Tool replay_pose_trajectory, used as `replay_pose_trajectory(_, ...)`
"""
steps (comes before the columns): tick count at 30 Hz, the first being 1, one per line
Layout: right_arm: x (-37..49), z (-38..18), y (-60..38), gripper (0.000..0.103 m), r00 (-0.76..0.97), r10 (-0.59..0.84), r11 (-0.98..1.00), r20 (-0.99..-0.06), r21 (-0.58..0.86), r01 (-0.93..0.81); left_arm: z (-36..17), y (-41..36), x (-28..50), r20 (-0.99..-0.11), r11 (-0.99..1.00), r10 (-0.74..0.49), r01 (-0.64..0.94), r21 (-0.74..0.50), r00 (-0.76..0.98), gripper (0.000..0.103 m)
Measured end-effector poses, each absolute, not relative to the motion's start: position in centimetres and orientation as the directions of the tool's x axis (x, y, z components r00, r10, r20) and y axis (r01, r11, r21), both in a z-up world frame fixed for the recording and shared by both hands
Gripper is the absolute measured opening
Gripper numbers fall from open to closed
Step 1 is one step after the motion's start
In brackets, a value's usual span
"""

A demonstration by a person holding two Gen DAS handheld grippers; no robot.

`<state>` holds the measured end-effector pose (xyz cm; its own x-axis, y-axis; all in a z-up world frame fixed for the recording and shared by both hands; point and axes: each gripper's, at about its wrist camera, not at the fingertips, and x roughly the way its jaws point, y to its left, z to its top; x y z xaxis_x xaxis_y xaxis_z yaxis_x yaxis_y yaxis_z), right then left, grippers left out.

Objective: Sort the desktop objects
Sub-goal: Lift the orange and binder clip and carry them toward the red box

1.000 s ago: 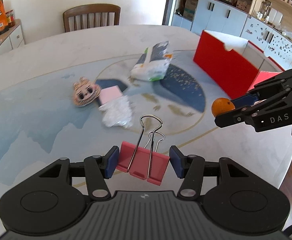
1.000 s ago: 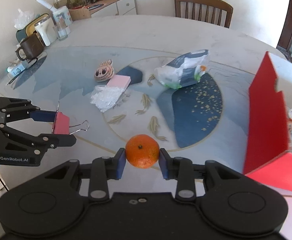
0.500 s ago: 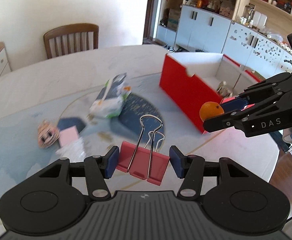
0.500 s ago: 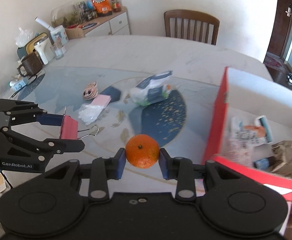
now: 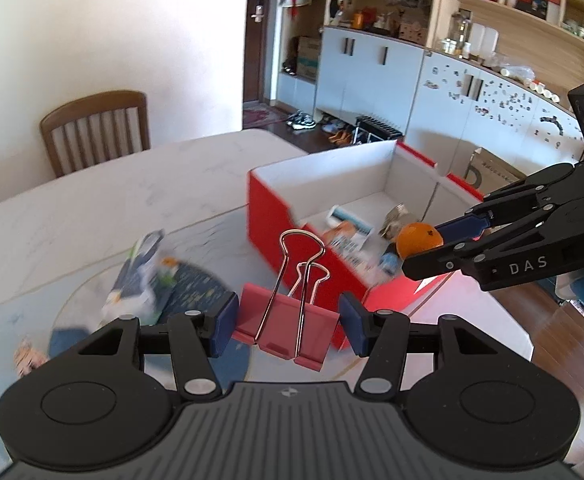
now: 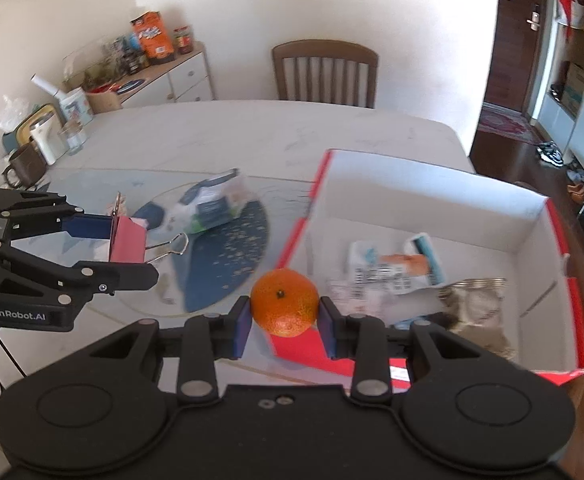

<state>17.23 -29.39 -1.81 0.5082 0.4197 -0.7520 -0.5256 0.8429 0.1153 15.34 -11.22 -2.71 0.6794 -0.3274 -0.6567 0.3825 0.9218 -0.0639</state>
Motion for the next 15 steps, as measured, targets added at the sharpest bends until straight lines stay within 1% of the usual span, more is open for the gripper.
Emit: replay_pose_trajectory(15,20.6,-2.8,-35.2,0.035,0.54,0.38,0.878,-0.751,0.111,-0.465,-1.9,-18.0,21.1,-0.651,0.886,-0.368,0.464,-0.028,0.664,0.054)
